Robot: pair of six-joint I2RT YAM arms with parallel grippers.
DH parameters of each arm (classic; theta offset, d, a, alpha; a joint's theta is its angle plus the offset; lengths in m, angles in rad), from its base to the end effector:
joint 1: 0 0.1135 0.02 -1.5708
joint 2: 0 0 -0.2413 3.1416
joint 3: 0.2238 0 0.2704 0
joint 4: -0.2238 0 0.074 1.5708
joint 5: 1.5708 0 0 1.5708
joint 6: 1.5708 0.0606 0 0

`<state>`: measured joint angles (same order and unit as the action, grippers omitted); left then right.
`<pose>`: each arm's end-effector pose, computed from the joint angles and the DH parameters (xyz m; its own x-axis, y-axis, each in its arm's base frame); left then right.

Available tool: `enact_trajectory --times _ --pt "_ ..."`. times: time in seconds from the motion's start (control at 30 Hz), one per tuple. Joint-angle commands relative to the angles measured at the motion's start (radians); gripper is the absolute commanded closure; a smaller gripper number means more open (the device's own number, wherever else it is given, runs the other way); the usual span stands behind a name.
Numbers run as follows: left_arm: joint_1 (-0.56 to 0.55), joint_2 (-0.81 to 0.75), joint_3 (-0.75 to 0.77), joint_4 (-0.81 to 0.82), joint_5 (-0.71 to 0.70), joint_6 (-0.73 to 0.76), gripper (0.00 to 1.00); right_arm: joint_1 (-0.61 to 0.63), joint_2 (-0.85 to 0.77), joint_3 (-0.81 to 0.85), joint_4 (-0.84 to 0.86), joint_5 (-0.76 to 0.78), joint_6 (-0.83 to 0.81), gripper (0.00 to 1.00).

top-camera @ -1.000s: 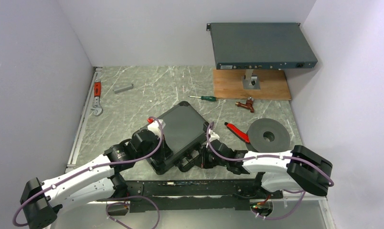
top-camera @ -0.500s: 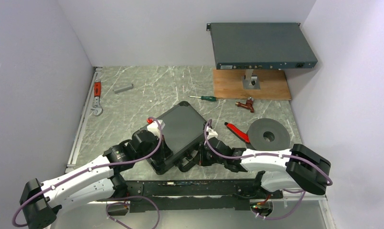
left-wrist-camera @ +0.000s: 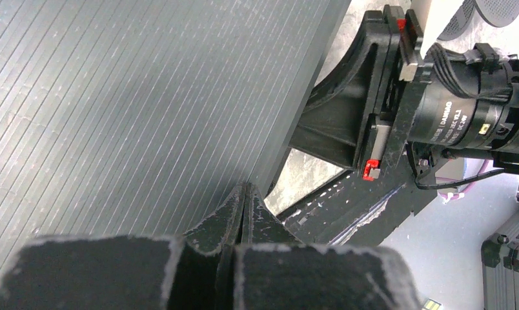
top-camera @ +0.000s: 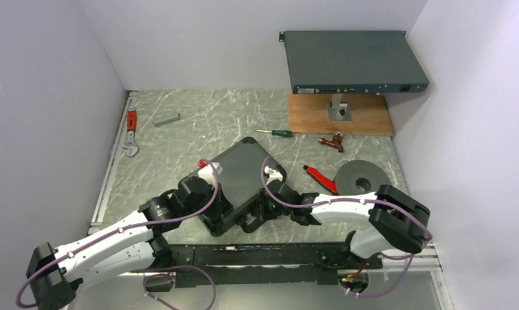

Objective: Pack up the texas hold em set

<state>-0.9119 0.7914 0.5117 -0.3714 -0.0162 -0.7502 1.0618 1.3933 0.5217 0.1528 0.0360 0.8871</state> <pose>0.1400 -0.1792 0.1885 -0.8051 -0.0737 -0.5886 0.3196 0.7820 -0.5351 0.1453 0.2559 0.0992 -0.8690 0.0327 -0.4938 -0.2941 0.7683 0.5685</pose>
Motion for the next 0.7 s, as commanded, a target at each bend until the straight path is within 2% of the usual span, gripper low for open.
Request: enact_trajectory --times 0.0,0.27,0.67 --pt "-0.015 0.019 -0.059 -0.24 0.019 0.009 1.0 0.0 0.067 0.122 -0.007 0.01 -0.074 1.0" --pt "-0.017 0.002 -0.068 -0.241 0.019 0.0 1.0 0.0 0.095 0.176 -0.01 -0.002 -0.086 1.0" --pt "-0.019 0.011 -0.073 -0.229 0.019 0.002 1.0 -0.021 0.043 0.253 -0.071 0.085 -0.106 1.0"
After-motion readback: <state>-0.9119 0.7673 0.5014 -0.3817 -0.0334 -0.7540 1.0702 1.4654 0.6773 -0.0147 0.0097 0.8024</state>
